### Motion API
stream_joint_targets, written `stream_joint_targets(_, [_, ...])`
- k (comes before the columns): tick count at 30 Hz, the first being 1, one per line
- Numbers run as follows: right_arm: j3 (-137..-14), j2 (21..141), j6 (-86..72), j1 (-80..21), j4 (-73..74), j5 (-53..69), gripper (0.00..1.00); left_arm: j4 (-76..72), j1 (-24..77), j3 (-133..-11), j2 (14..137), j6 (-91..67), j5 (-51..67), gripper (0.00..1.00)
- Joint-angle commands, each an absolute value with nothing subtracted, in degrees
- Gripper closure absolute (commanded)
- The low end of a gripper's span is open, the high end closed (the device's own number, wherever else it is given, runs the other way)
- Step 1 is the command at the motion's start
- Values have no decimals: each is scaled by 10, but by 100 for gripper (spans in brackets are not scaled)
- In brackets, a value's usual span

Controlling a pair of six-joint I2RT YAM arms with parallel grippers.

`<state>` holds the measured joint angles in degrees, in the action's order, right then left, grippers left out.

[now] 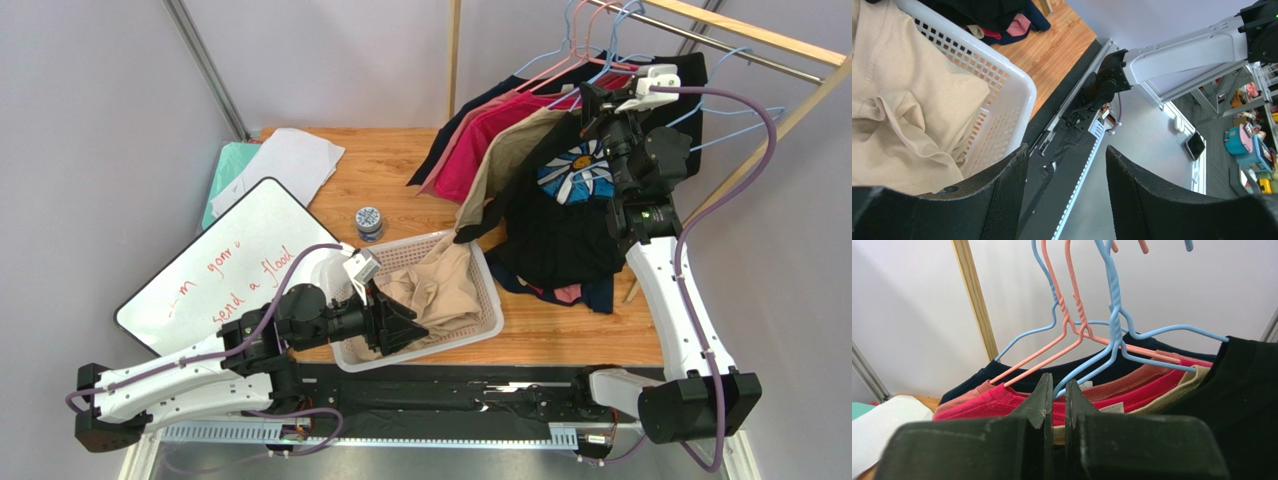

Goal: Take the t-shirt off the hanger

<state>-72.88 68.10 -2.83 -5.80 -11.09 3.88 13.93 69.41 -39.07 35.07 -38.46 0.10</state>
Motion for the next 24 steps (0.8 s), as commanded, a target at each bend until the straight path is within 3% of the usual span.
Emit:
stream_joint_targets(1, [-720, 643, 33, -59, -216, 73, 100, 124, 697, -413, 353, -376, 10, 37])
stream_joint_targets(11, [-641, 577, 18, -59, -232, 97, 100, 114, 697, -417, 366, -376, 16, 37])
stream_joint_targets(16, [-701, 608, -33, -57, -131, 19, 100, 113, 697, -425, 378, -374, 23, 37])
stream_joint_targets(17, [-741, 619, -90, -58, -105, -29, 95, 109, 697, -423, 380, -374, 25, 37])
stream_joint_targets(20, [-835, 663, -178, -58, 56, -72, 58, 98, 697, -417, 381, -380, 25, 37])
stream_joint_targets(24, [-864, 683, -258, -58, 136, -74, 40, 98, 697, -419, 389, -381, 33, 37])
